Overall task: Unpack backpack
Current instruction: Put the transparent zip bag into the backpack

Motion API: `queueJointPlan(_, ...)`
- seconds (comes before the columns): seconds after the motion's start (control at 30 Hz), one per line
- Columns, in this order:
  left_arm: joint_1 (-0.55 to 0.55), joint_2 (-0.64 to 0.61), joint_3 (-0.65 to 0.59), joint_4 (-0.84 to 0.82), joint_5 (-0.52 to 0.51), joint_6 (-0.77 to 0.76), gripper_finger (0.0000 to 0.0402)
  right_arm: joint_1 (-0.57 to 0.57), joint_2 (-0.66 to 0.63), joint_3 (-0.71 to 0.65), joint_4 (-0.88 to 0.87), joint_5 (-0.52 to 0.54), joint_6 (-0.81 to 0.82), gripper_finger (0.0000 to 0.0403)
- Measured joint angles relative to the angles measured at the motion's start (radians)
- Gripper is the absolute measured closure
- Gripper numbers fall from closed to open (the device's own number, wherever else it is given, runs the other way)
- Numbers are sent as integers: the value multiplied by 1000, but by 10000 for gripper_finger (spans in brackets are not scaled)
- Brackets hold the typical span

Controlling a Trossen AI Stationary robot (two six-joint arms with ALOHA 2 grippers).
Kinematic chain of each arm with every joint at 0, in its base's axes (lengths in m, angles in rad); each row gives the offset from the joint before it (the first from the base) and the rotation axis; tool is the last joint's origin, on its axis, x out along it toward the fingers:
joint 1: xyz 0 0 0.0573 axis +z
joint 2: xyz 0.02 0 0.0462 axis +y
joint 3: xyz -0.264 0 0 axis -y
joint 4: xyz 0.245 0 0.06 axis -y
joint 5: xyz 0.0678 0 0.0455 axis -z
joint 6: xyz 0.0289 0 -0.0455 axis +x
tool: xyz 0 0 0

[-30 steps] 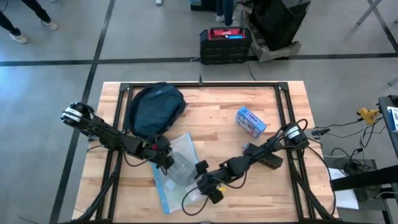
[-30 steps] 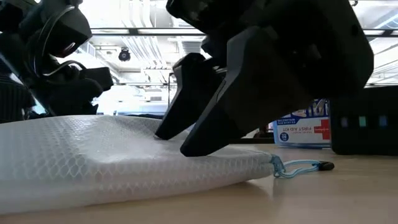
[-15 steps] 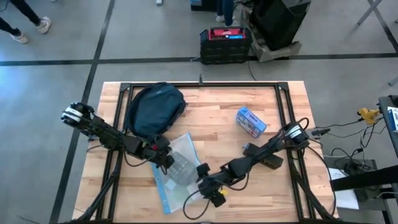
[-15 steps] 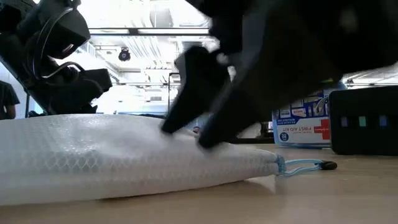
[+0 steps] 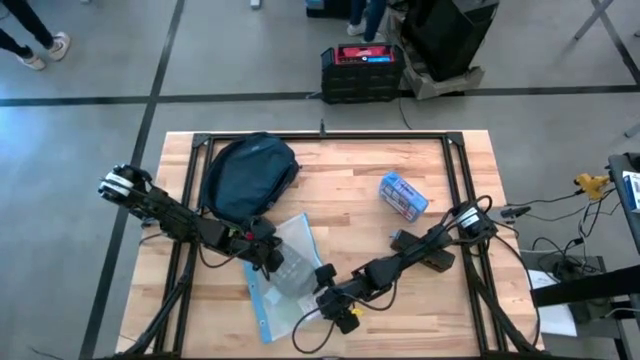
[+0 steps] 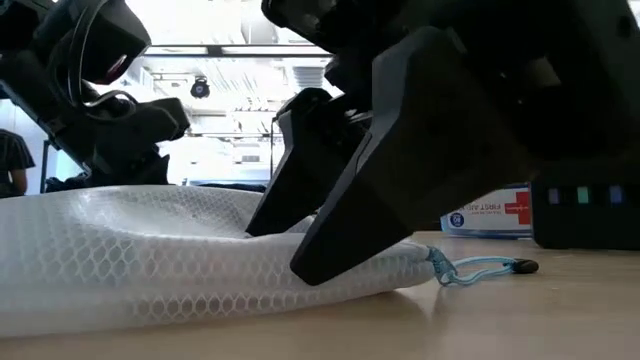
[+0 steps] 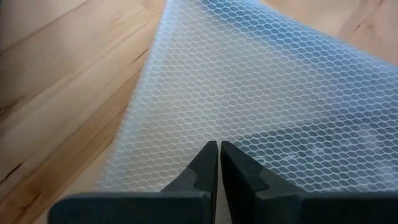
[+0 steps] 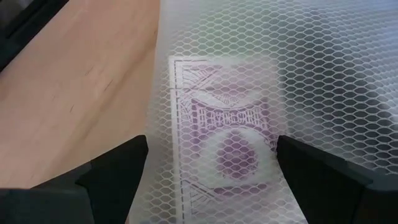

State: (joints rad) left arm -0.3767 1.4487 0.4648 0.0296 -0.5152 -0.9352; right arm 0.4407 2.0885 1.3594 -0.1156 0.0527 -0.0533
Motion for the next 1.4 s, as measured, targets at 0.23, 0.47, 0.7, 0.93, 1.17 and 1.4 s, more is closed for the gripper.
queueJointPlan(0.23, 0, 0, 0, 1, -18, -6, 396, -31, -33, 13, 9, -12, -9, 59)
queueJointPlan(0.47, 0, 0, -2, 5, -44, -7, 396, -73, 21, 16, 32, -108, 37, 59)
queueJointPlan(0.7, 0, 0, -2, 5, -46, 1, 396, -69, 3, 20, 9, -154, 41, 59)
queueJointPlan(0.93, 0, 0, -3, 5, -53, 1, 396, -43, -20, 21, 0, -173, 36, 59)
queueJointPlan(1.17, 0, 0, -3, 6, -54, -7, 396, -31, 15, 27, 19, -100, 63, 59)
queueJointPlan(1.4, 0, 35, -3, 33, -56, -24, 396, -31, 67, 29, 21, -52, 83, 19)
